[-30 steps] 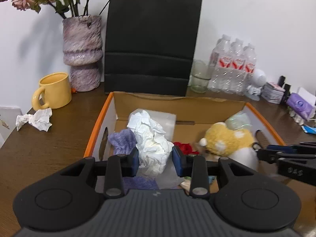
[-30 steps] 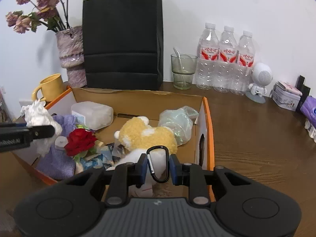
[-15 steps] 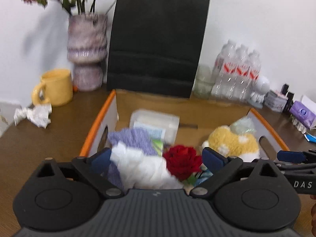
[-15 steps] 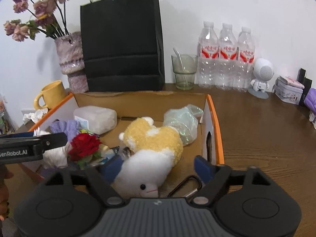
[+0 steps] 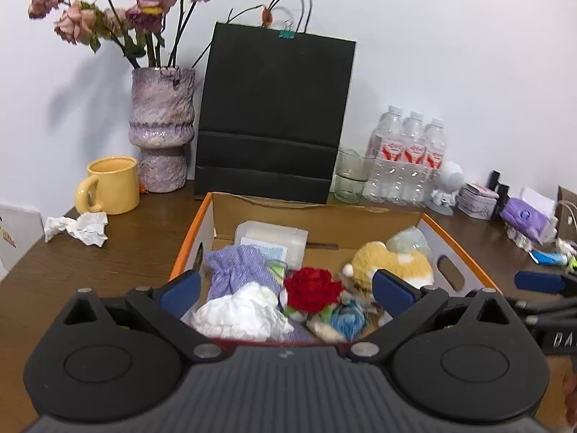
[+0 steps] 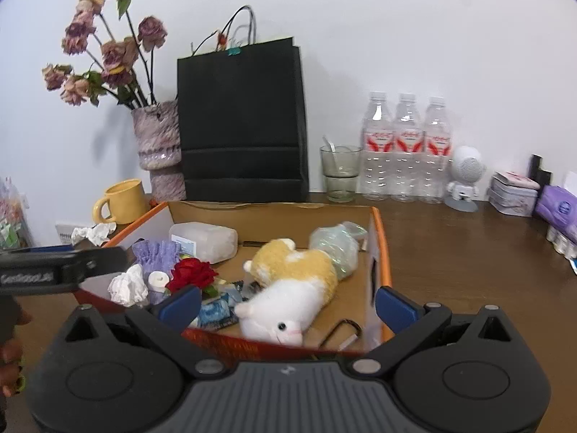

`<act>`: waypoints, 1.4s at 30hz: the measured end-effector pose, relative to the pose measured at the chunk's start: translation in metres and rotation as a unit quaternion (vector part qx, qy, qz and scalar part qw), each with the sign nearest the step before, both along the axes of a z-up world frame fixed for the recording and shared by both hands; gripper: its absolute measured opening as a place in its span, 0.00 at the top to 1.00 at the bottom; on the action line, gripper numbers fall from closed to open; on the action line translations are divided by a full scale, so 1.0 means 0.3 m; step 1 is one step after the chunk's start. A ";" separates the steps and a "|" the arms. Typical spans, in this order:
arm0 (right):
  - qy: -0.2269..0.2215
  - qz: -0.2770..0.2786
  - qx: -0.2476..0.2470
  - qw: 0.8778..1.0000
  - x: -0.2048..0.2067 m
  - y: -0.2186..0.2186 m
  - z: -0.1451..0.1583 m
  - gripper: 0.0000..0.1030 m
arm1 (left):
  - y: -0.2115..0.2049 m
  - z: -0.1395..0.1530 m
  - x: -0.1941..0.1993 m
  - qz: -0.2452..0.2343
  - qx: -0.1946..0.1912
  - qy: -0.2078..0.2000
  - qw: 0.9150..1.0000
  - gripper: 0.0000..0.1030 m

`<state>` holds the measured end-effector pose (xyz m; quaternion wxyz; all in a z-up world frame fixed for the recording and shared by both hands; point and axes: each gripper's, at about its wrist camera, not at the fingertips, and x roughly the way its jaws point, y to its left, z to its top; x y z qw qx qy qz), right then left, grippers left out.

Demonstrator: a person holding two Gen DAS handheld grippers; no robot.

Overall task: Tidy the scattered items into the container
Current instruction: 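Drop the tissue and carabiner into the box and open both tools, then grasp a clear wrapper with the left tool while the right grasps another wrapper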

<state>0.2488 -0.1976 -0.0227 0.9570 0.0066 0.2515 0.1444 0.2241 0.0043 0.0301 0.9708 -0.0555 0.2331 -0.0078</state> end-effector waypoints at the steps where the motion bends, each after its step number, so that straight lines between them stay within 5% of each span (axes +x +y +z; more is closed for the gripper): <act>1: 0.000 0.000 0.002 1.000 -0.018 -0.008 -0.003 0.00 | 0.002 -0.003 -0.022 -0.002 0.003 0.001 1.000 0.00; 6: 0.008 0.006 -0.003 1.000 -0.103 -0.032 -0.047 0.00 | -0.008 -0.051 -0.101 -0.019 0.007 0.036 0.999 0.04; 16: 0.041 0.012 -0.060 0.997 -0.147 -0.010 -0.189 0.02 | -0.094 -0.200 -0.013 -0.028 -0.005 0.129 0.991 0.45; 24: 0.058 0.030 -0.062 0.996 -0.129 0.001 -0.222 0.06 | -0.132 -0.227 0.033 -0.015 0.001 0.137 0.990 0.51; 29: 0.061 0.038 -0.061 0.996 -0.123 0.018 -0.228 0.08 | -0.146 -0.231 0.028 -0.023 0.019 0.129 0.991 0.80; 34: 0.065 0.050 -0.048 0.995 -0.111 0.051 -0.219 0.19 | -0.125 -0.237 0.007 -0.036 0.015 0.119 0.992 0.81; 39: 0.083 0.074 -0.033 0.993 -0.080 0.126 -0.216 0.47 | -0.050 -0.234 -0.009 -0.026 -0.010 0.116 0.993 0.81; 42: 0.092 0.086 -0.017 0.992 -0.056 0.176 -0.208 0.50 | 0.000 -0.228 -0.023 -0.017 -0.022 0.110 0.994 0.81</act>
